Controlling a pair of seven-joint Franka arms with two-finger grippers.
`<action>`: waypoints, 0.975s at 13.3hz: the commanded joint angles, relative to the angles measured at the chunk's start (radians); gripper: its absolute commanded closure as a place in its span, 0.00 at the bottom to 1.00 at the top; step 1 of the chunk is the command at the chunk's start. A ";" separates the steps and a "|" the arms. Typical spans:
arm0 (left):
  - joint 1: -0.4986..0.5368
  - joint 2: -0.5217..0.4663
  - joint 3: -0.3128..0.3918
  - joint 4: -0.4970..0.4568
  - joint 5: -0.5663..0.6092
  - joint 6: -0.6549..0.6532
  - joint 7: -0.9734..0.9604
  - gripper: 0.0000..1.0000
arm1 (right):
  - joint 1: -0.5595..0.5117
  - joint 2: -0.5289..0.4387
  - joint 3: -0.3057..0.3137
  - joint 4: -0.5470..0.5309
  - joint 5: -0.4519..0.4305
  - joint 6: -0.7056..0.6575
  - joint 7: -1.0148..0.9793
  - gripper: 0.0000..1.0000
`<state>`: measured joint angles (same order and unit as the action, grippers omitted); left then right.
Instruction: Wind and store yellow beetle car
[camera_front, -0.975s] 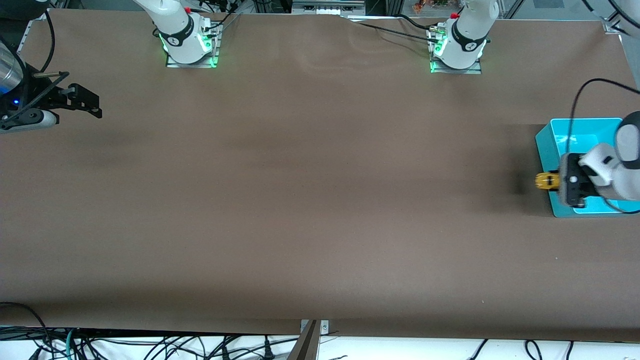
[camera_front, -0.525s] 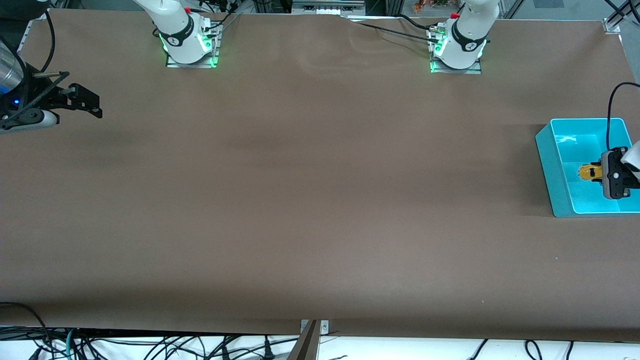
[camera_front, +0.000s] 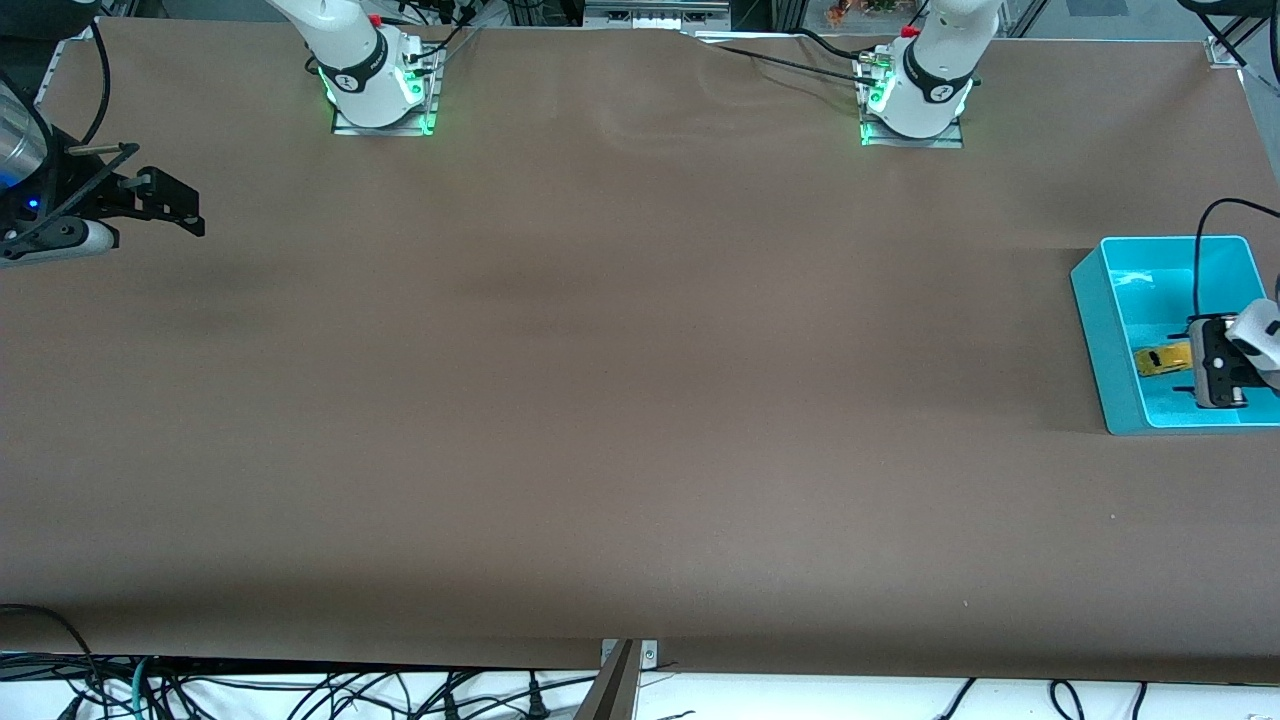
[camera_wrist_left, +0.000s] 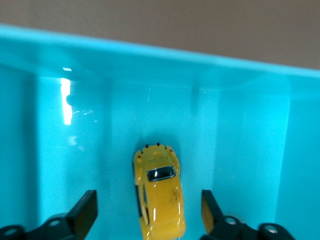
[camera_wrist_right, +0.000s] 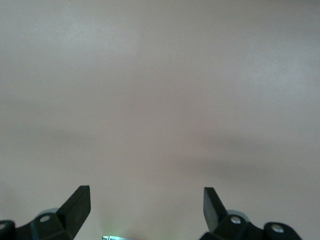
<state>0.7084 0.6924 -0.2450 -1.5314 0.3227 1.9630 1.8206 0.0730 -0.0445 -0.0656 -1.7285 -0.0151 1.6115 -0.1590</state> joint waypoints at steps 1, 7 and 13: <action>-0.012 -0.158 -0.052 -0.003 0.010 -0.139 -0.044 0.00 | 0.001 0.009 0.000 0.027 0.001 -0.024 0.010 0.00; -0.010 -0.326 -0.224 0.027 -0.143 -0.335 -0.618 0.00 | 0.001 0.009 -0.002 0.027 0.001 -0.024 0.010 0.00; -0.119 -0.315 -0.393 0.025 -0.149 -0.328 -1.385 0.00 | 0.001 0.009 -0.002 0.027 0.001 -0.024 0.010 0.00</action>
<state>0.6478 0.3780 -0.6304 -1.5111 0.1830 1.6381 0.6263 0.0724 -0.0437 -0.0658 -1.7283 -0.0151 1.6112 -0.1590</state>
